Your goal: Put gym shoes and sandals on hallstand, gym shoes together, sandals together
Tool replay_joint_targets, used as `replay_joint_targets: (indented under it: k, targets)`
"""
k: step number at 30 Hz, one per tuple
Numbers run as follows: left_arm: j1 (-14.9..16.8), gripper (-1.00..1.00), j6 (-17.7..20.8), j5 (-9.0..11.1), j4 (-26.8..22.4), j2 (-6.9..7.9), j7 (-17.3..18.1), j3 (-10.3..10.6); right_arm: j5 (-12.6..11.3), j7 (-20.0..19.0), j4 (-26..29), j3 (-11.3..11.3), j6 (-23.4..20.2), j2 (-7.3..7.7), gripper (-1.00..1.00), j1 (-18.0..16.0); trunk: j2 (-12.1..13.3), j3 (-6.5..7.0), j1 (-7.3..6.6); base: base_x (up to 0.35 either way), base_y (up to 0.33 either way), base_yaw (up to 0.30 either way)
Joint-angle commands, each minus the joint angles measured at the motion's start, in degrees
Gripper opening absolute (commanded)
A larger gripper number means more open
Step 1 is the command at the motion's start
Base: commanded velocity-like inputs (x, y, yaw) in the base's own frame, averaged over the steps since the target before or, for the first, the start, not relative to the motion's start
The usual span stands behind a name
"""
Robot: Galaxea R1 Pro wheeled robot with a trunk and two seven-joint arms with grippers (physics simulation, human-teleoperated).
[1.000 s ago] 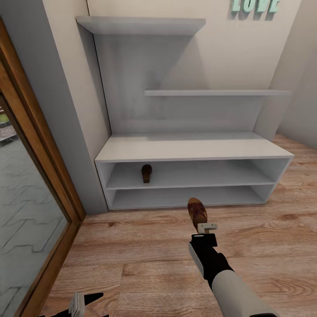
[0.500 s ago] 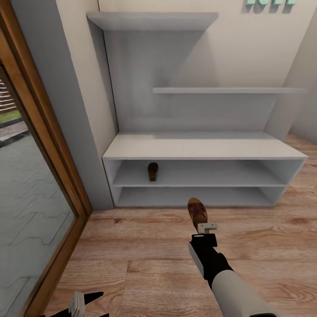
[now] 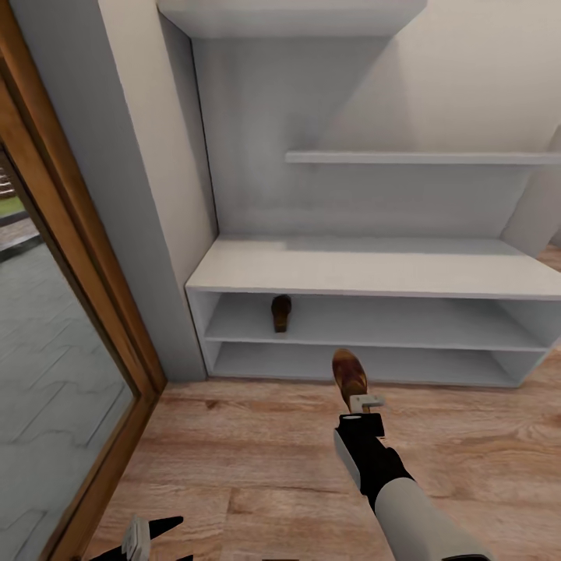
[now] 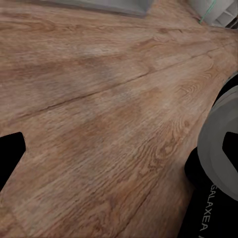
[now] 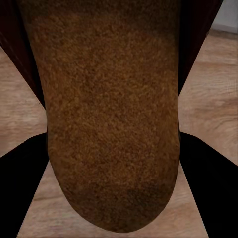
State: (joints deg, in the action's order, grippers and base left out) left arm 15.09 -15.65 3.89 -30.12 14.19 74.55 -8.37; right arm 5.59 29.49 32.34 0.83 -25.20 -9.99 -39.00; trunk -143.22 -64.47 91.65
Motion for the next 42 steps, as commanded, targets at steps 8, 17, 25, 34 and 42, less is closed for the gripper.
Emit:
replay_joint_targets:
  k: [8,17,25,34,42]
  targets:
    - [0.0,1.0,-0.4,0.1,0.0,-0.03,0.2,-0.1,0.6,0.0,0.2,0.1,-0.6,0.0,-1.0,0.0,0.0,-0.09,0.02,0.333,0.0,0.002]
    - [0.0,1.0,-0.4,0.1,0.0,-0.11,0.2,-0.1,0.6,-0.1,0.3,0.1,-0.6,0.0,-1.0,0.0,0.0,-0.09,0.02,0.32,0.0,0.002]
    - [0.0,1.0,-0.4,0.1,0.0,-0.04,0.1,-0.1,0.6,-0.1,0.5,0.1,-0.6,0.0,-1.0,0.0,0.0,-0.09,0.02,0.091,0.0,0.201]
    - [0.0,1.0,-0.4,0.1,0.0,-0.05,0.2,-0.1,0.6,0.0,0.5,0.1,-0.6,0.0,-1.0,0.0,0.0,-0.09,0.02,0.009,0.0,0.154]
    - [0.0,1.0,-0.4,0.1,0.0,-0.09,0.2,-0.1,0.6,-0.1,0.3,0.1,-0.5,0.0,-1.0,0.0,0.0,-0.09,0.02,0.157,0.0,0.006]
